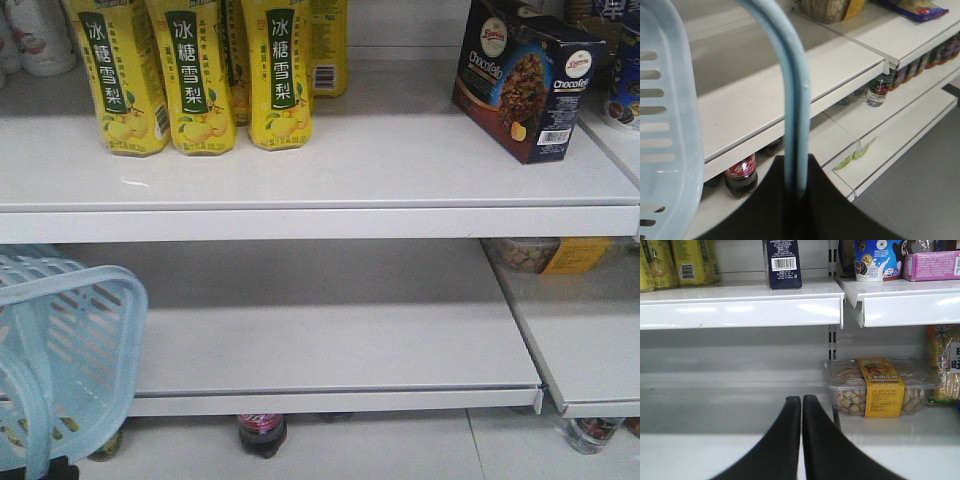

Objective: Left arm holds basket, right arm returns cookies

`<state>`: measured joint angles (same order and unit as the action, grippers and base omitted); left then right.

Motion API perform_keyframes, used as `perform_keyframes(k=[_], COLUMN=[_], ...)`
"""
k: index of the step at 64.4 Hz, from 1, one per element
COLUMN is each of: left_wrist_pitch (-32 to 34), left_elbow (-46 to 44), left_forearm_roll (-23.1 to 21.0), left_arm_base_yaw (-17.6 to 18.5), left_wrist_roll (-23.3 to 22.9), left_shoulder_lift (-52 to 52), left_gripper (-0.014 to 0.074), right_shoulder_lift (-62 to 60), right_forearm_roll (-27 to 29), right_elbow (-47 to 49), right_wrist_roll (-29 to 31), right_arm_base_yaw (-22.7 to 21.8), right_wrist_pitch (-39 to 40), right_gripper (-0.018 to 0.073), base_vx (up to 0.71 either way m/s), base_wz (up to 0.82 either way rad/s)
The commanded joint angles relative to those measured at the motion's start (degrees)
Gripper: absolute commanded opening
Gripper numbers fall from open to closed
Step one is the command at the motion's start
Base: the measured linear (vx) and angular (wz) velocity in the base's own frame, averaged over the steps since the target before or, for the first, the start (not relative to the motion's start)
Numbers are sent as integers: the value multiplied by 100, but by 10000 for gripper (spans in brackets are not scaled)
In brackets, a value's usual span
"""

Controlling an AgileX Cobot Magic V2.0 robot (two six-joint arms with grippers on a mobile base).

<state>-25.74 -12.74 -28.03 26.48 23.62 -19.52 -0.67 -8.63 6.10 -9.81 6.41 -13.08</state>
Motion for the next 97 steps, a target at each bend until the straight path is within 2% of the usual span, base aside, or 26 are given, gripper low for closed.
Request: perform_keyframes(k=[1, 8, 15, 26, 33, 50, 56, 66, 86, 97], left_wrist_pitch=[486, 564, 1096, 2697, 3213, 2574, 2469, 2429, 1671, 1539], left_elbow=[-157, -102, 241, 1151, 1540, 1528, 1528, 1528, 1532, 1532], left_forearm_roll=[887, 1739, 2269, 2351, 2351, 2375, 2612, 3219, 3209, 3209], left_arm_base_yaw=[44, 44, 44, 37, -144, -1270, -1546, -1852, -2417, -2543], left_wrist_roll=[-1437, -2509, -3150, -3262, -3262, -3234, -3234, -3222, -3222, -3222], left_shoulder_lift=[135, 249, 482, 890, 1161, 1644, 1743, 1885, 2122, 2122], left_gripper=[-6, -6, -6, -6, -6, -6, -6, -6, -6, -6], right_shoulder_lift=[-13, -13, -13, -13, -13, -13, -13, -13, -13, -13], right_forearm_roll=[-40, -40, -40, -40, -40, -40, -40, -40, -40, -40], right_elbow=[149, 149, 149, 149, 149, 149, 149, 149, 149, 149], right_wrist_roll=[-2, -2, -2, -2, -2, -2, -2, -2, -2, -2], right_arm_base_yaw=[10, 10, 10, 10, 10, 10, 10, 10, 10, 10], right_wrist_pitch=[439, 439, 439, 439, 439, 439, 439, 439, 439, 439], right_gripper=[-8, -8, -8, -8, -8, -8, -8, -8, -8, -8], base_vx=[0, 0, 0, 0, 0, 0, 0, 0, 0, 0], base_wz=[0, 0, 0, 0, 0, 0, 0, 0, 0, 0])
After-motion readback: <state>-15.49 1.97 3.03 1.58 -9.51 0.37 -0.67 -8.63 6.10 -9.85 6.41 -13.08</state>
